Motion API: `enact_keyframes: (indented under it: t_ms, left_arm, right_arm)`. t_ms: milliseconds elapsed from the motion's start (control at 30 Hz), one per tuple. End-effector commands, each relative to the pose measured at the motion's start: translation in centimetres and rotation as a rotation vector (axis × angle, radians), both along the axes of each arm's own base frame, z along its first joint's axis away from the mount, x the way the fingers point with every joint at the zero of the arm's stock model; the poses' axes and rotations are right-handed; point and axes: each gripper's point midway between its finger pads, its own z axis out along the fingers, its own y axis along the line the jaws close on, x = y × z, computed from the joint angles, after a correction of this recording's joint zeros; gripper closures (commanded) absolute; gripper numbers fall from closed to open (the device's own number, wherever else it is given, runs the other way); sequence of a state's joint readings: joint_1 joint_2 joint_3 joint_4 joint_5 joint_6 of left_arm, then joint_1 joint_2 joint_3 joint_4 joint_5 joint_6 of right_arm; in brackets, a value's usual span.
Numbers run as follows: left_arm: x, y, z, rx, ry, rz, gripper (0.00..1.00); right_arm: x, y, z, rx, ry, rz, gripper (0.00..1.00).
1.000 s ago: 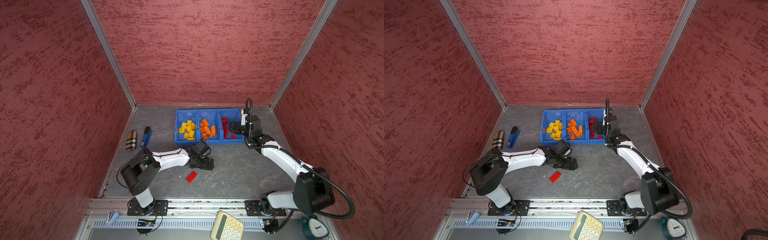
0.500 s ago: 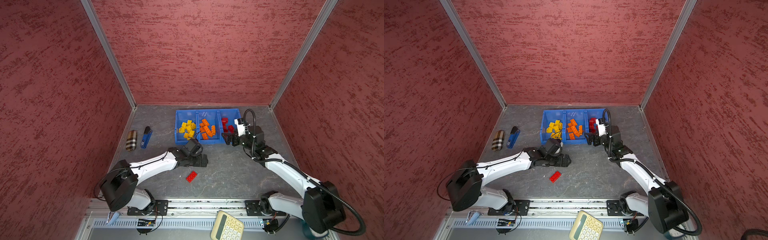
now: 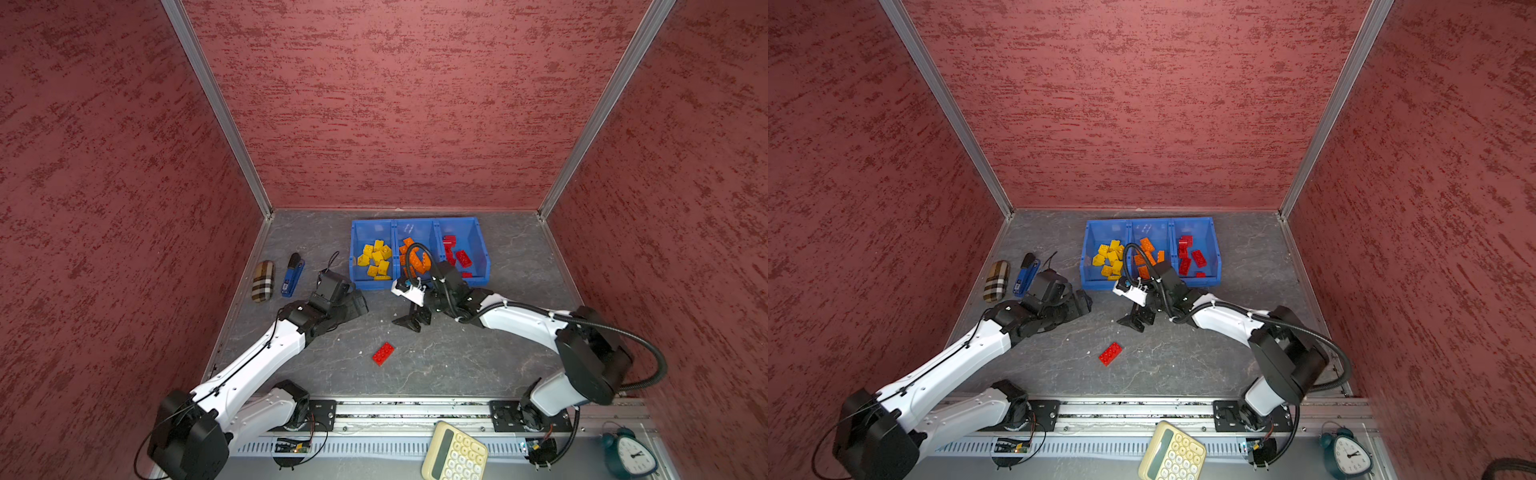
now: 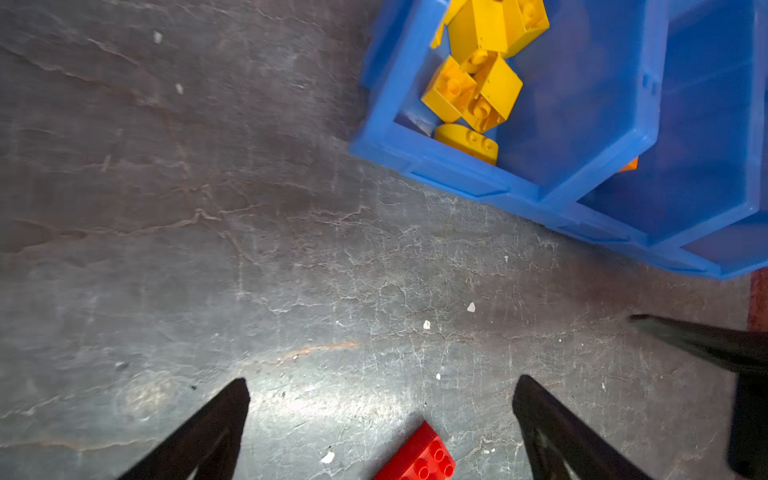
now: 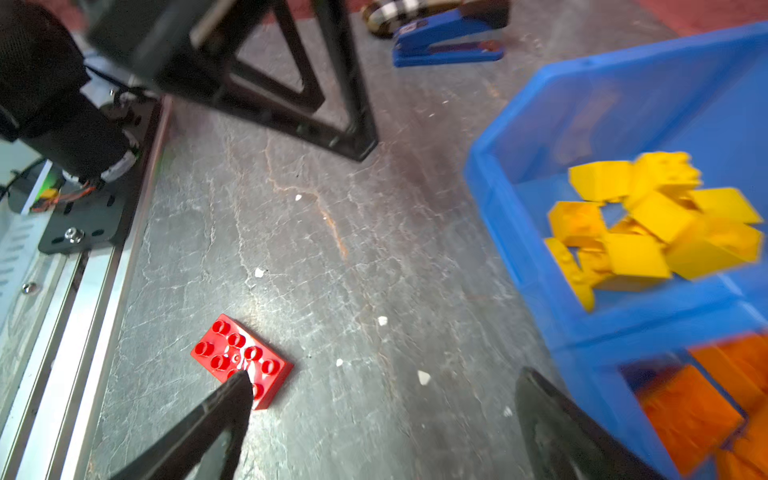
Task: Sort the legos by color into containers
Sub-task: 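Lower the right gripper onto the flat red plate and close on it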
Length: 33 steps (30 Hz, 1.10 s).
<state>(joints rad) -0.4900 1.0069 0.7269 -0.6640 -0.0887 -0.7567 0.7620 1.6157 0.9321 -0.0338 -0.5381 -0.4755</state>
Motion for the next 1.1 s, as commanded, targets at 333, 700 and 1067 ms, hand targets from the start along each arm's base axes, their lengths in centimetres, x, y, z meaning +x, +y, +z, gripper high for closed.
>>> enact_keyframes:
  t_ms: [333, 700, 1067]
  left_arm:
    - [-2.3, 4.1, -1.6, -0.009, 0.022, 0.184, 0.0]
    - [-2.5, 4.2, -2.1, -0.004, 0.033, 0.181, 0.01]
    - [-2.1, 3.5, -2.7, -0.027, 0.046, 0.169, 0.0]
  right_arm:
    - [-5.5, 5.9, -7.4, -0.281, -0.097, 0.483, 0.05]
    - [-7.4, 5.2, -8.2, -0.327, -0.017, 0.573, 0.09]
    - [-6.6, 6.6, -4.3, -0.199, -0.062, 0.491, 0.09]
